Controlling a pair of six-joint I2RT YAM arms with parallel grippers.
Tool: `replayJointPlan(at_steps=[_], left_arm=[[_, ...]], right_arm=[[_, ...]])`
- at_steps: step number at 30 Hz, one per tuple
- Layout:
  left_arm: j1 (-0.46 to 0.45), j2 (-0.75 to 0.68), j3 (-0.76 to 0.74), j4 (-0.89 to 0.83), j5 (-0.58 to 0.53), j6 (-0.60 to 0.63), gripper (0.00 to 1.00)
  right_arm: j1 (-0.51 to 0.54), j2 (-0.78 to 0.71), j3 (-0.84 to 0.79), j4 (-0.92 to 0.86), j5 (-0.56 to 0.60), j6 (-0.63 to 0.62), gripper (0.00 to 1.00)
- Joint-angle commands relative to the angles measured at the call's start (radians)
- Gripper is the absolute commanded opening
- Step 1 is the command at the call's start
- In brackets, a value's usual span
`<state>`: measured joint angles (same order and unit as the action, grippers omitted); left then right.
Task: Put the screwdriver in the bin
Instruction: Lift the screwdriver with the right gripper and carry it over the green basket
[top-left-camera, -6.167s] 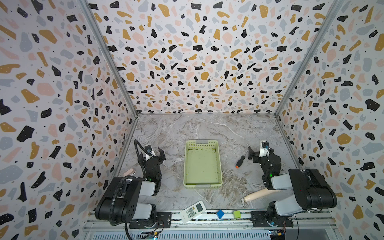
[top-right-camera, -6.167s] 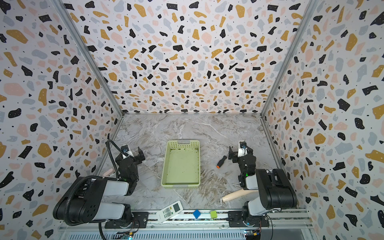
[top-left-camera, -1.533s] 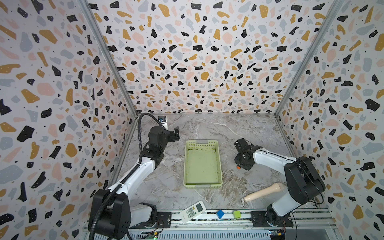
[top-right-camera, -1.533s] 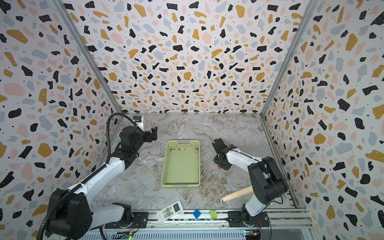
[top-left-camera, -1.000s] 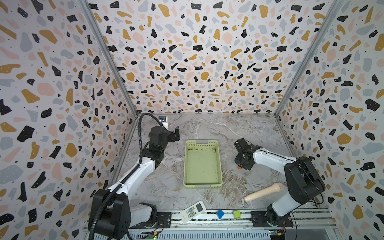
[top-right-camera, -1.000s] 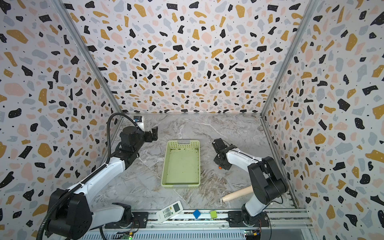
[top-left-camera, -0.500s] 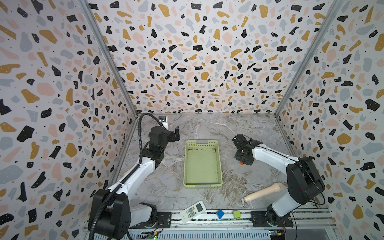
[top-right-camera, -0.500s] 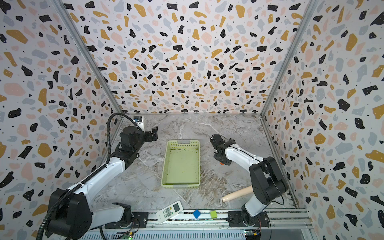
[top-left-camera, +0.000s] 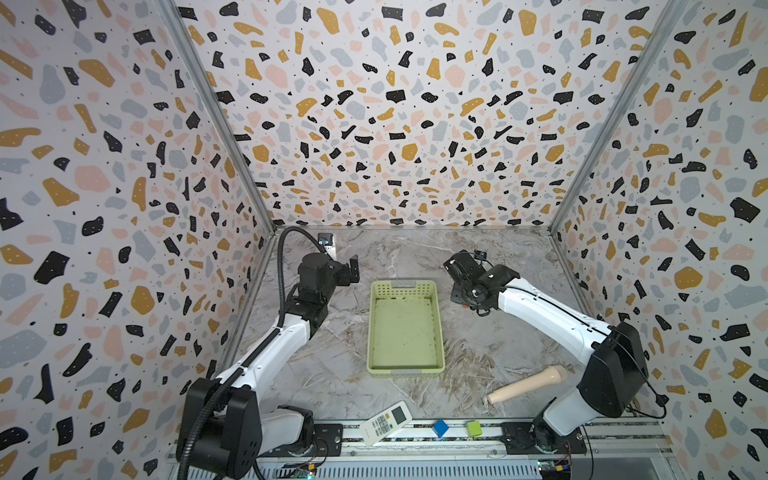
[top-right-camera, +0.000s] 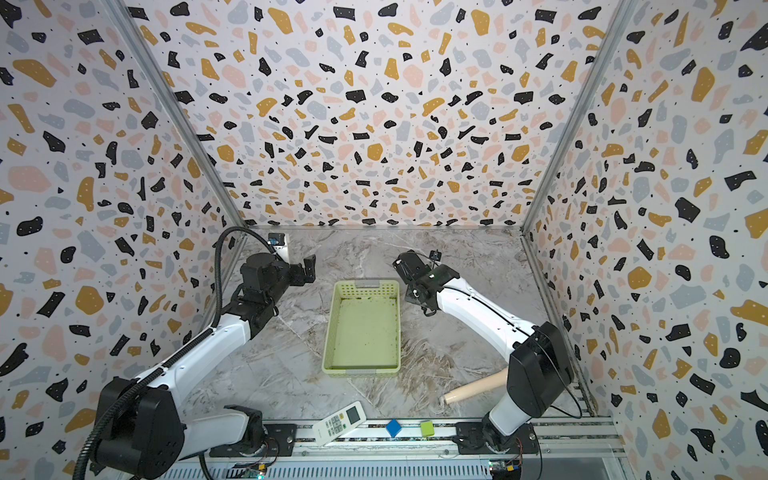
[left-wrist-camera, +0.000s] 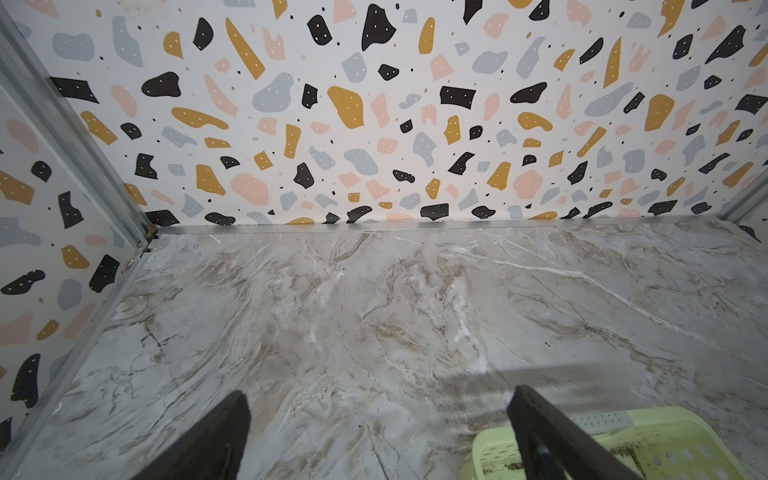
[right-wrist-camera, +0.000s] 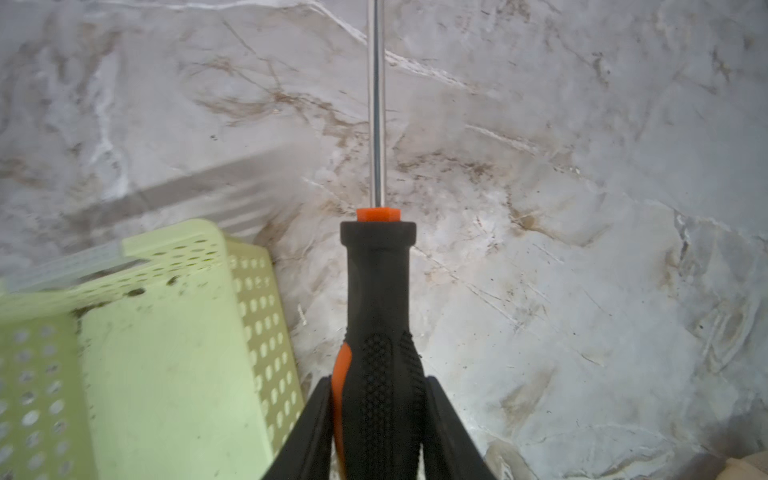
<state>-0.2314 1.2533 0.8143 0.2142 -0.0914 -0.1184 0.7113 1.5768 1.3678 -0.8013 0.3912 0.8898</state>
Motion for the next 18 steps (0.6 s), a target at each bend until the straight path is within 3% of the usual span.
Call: replayJointPlan(at_steps=[1, 18], left_arm=[[-0.005, 0.004, 0.000, 0.016, -0.011, 0.010, 1.00], [-0.006, 0.006, 0.000, 0.013, -0.019, 0.011, 1.00]], right_arm=[[0.050, -0.023, 0.082, -0.053, -0.006, -0.043, 0.32], [0.316, 0.175, 0.128, 0.128, -0.162, -0.037, 0.32]])
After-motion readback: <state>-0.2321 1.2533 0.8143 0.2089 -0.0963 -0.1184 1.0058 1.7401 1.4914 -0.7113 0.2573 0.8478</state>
